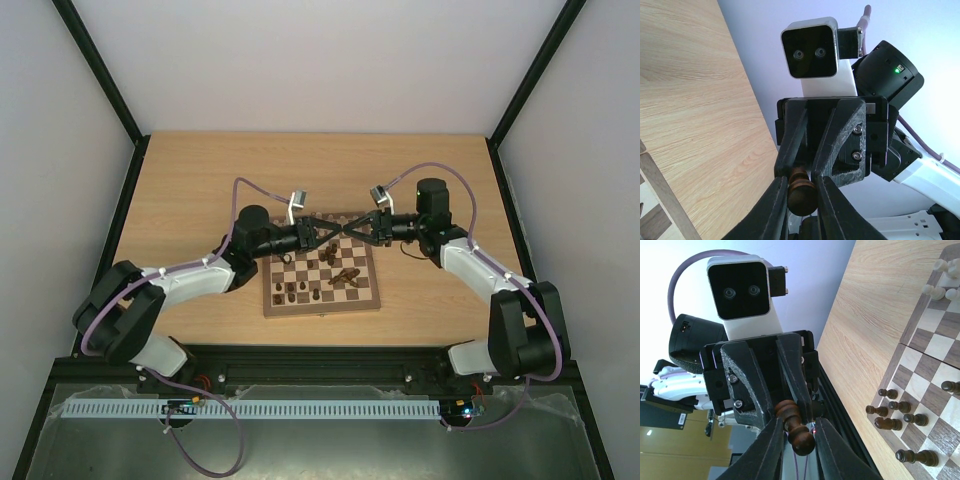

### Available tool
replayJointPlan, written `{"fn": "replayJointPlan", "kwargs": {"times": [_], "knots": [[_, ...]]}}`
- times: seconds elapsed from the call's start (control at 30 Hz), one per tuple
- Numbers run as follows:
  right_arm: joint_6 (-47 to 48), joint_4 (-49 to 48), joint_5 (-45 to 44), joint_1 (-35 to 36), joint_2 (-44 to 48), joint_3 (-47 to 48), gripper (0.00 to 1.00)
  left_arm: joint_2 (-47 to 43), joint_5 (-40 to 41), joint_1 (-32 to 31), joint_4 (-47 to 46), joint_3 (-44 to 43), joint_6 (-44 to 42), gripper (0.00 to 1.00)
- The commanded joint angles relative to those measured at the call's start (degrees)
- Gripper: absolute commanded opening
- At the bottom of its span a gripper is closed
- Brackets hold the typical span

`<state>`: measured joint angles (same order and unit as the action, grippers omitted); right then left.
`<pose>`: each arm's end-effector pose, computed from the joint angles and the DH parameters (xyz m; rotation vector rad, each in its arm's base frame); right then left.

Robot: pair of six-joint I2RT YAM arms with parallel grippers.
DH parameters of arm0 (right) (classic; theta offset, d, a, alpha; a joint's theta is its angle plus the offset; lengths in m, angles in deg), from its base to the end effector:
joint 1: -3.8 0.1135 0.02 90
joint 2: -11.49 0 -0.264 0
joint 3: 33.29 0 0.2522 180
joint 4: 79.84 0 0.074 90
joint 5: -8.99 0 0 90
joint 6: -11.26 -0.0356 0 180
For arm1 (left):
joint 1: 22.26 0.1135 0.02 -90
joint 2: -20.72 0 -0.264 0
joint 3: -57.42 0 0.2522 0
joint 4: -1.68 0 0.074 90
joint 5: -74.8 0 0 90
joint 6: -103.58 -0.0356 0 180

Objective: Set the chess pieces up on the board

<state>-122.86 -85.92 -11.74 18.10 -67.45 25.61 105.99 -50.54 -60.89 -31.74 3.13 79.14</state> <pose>0.2731 0.1040 0.2653 -0.4734 1.9775 1.7613 0.2351 -0.2142 0.2512 0.1618 1.8778 -1.8226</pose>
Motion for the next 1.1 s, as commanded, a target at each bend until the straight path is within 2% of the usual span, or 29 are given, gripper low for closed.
{"fn": "replayJointPlan", "kwargs": {"times": [0.0, 0.13, 0.2, 0.3, 0.43, 0.53, 0.67, 0.7, 0.83, 0.97, 1.07], "knots": [[-0.6, -1.9, 2.3, 0.0, 1.3, -0.7, 0.18, 1.1, 0.1, -0.4, -3.0, -1.8, 0.0, 0.17], [1.3, -1.2, 1.4, 0.0, 1.8, -0.7, 0.13, 1.1, 0.1, -0.5, -2.7, -1.7, 0.0, 0.17], [4.9, 2.5, -0.2, 0.0, 2.2, -0.2, 0.11, 0.8, 0.0, -0.4, -1.7, -2.0, -0.6, 0.21], [13.7, 10.6, -3.0, 0.0, 2.3, 2.4, 0.09, -0.6, 0.1, 0.4, 4.2, -3.4, -3.4, 0.38], [25.0, 20.8, -6.7, 0.1, 2.2, 5.4, 0.09, -4.0, 2.5, 3.6, 22.5, -9.0, -12.5, 0.54], [33.3, 27.9, -11.9, 0.9, 2.3, 7.9, 0.08, -6.4, 7.1, 7.3, 42.3, -15.1, -22.4, 0.57], [45.4, 37.9, -22.7, 6.6, 2.2, 12.7, 0.08, -6.1, 11.9, 13.2, 59.5, -21.9, -32.8, 0.61], [47.6, 39.3, -26.2, 8.7, 2.3, 13.5, 0.08, -6.0, 13.7, 14.3, 61.1, -22.2, -33.2, 0.61], [54.1, 42.0, -39.3, 17.4, 2.2, 16.2, 0.08, -7.7, 13.7, 17.1, 56.5, -17.2, -33.1, 0.61], [62.6, 47.2, -52.7, 25.6, -0.3, 19.5, 0.08, -8.8, 12.3, 22.7, 55.5, -13.6, -34.5, 0.61], [67.6, 50.4, -58.5, 29.3, -2.8, 21.2, 0.08, -9.3, 11.7, 25.4, 55.1, -12.2, -34.1, 0.61]]}}
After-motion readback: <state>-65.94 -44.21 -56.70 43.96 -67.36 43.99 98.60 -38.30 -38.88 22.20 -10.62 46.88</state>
